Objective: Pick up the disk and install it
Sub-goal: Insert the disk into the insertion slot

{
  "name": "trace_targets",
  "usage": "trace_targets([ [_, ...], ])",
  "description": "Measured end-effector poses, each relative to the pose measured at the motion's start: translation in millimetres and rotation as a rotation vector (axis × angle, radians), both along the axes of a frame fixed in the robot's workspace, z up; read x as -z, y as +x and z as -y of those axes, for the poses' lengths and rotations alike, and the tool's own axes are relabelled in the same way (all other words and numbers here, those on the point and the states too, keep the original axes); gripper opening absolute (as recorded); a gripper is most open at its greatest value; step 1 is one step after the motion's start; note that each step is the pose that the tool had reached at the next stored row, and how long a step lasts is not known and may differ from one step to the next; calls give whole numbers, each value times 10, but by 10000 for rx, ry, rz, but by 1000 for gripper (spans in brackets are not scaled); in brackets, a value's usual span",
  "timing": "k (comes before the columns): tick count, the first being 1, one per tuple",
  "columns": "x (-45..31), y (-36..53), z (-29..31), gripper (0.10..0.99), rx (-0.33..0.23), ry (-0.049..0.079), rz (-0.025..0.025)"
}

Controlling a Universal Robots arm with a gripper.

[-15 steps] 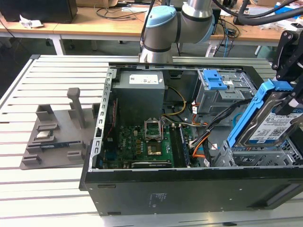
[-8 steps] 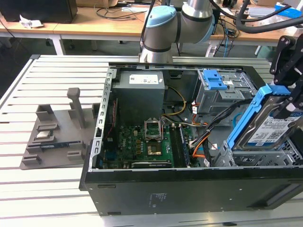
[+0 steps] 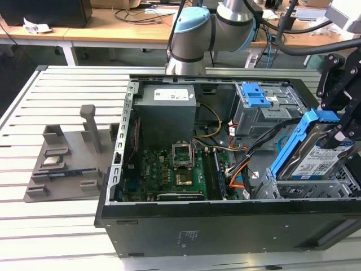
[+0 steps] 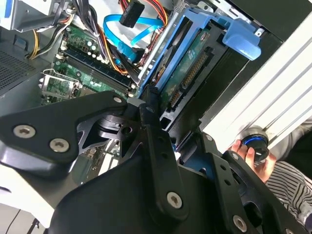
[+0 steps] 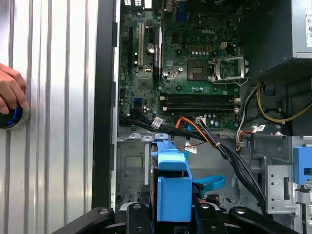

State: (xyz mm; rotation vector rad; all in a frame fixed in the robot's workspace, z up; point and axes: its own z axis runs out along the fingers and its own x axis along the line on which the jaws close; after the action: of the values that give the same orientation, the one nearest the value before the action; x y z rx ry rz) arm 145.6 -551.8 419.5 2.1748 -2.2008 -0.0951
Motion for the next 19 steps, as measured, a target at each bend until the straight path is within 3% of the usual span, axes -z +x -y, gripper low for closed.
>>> trace_targets([
  [7, 120, 0, 0, 365, 0, -1, 0],
  [12, 248, 0, 0, 365, 0, -2, 0],
  [19, 339, 0, 0, 365, 0, 0, 1],
])
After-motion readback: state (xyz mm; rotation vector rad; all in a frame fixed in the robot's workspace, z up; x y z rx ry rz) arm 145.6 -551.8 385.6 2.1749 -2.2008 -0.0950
